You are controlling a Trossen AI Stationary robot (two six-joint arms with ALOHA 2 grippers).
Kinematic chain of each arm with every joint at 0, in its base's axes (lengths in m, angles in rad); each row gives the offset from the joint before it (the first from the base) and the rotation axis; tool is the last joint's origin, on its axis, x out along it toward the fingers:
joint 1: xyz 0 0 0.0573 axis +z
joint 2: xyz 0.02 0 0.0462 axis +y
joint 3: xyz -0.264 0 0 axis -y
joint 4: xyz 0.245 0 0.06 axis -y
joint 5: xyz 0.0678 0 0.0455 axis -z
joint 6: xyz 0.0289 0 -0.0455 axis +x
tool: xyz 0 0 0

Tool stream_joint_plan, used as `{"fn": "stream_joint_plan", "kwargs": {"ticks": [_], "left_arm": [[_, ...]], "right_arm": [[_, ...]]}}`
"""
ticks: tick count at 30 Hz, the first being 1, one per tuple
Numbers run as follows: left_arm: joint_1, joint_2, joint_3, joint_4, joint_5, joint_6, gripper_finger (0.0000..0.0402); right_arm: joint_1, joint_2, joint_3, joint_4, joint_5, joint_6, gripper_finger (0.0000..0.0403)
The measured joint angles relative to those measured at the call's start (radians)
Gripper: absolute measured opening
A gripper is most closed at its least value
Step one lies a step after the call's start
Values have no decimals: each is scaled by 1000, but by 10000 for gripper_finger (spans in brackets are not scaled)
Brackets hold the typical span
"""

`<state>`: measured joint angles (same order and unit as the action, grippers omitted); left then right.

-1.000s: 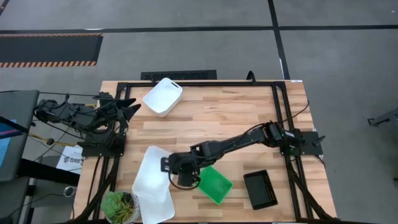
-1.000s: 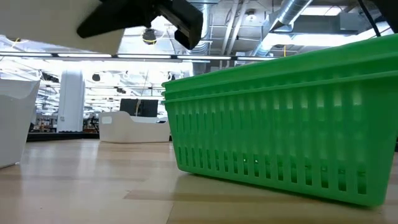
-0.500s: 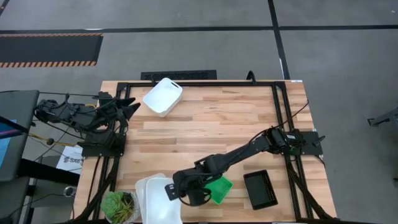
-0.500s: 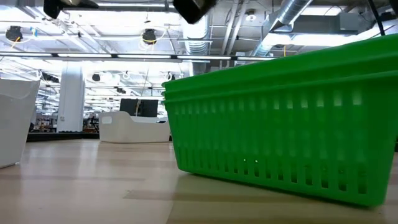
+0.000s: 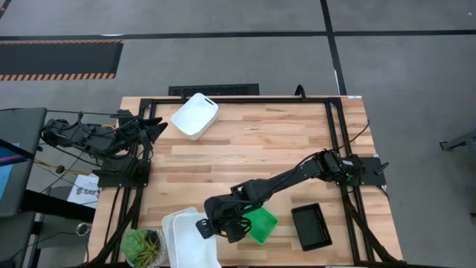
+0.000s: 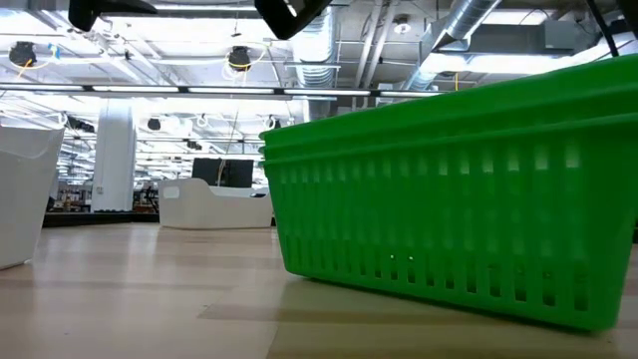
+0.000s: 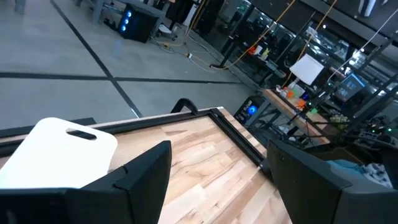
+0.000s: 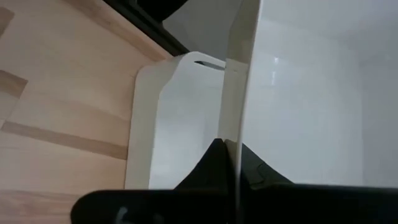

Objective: Stack baskets by color
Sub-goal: Stack the middle white bin on the bottom white bin

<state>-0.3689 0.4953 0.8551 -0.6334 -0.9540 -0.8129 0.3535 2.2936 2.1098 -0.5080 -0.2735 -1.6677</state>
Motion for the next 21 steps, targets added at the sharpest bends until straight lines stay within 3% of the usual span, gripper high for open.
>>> {"fn": "stream_joint_plan", "kwargs": {"ticks": [7, 21], "left_arm": [[0, 0, 0, 0, 0, -20, 254], [0, 0, 0, -5, -12, -20, 254]], "right_arm": [[-38, 0, 0, 13, -90, -16, 9], [-77, 100, 3, 100, -133, -50, 16]]}}
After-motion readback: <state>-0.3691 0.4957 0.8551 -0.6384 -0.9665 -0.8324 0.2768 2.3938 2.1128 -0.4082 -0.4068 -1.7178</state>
